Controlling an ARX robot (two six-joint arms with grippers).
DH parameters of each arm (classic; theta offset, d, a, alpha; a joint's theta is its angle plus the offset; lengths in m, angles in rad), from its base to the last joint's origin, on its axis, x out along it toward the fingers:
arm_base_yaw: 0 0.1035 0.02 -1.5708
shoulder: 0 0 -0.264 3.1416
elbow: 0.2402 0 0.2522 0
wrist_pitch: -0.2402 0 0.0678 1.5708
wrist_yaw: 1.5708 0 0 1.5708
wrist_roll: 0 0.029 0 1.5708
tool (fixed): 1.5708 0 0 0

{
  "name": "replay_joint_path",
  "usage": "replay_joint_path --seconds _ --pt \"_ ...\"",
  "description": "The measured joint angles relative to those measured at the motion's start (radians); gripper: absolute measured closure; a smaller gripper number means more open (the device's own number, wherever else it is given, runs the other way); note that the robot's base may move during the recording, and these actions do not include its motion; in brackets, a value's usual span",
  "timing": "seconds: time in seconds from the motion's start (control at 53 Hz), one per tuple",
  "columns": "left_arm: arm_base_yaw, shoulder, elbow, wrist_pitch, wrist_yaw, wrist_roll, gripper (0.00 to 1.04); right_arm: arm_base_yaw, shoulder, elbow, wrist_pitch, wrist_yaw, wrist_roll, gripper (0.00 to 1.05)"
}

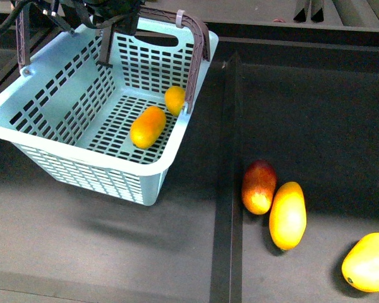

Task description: Pick lemon and mango into basket

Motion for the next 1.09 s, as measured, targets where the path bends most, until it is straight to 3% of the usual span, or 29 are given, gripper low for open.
replay_joint_path --seconds 0.094,0.321,0.472,0.566,0.793,0.85,0.944,1.019,1.095 --pt "0.0 -0.013 -0.028 0.008 -0.004 0.0 0.96 0.0 0.0 0.0 0.0 0.0 0.0 0.09" --pt "-0.001 -0.048 -0.097 0.004 -0.027 0.013 0.61 0.0 0.0 0.0 0.0 0.0 0.0 0.09" --pt "0.001 -0.219 -0.245 -0.055 -0.11 -0.002 0.22 0.0 0.0 0.0 0.0 0.0 0.0 0.09" --pt "0.011 -0.33 -0.328 -0.119 -0.151 0.021 0.06 0.0 0.0 0.0 0.0 0.0 0.0 0.09" --pt "0.0 -0.515 -0.412 -0.207 -0.203 0.115 0.07 0.0 0.0 0.0 0.0 0.0 0.0 0.09" --pt "0.011 -0.54 -0.524 0.096 -0.116 0.313 0.17 0.0 0.0 0.0 0.0 0.0 0.0 0.09" --pt "0.04 -0.582 -0.768 0.578 -0.043 0.813 0.35 0.0 0.0 0.0 0.0 0.001 0.0 0.09" --pt "0.074 -0.644 -0.909 0.795 -0.022 1.132 0.49 0.0 0.0 0.0 0.0 0.001 0.0 0.09" --pt "0.105 -0.723 -0.996 0.874 -0.006 1.313 0.63 0.0 0.0 0.0 0.0 0.0 0.0 0.09"
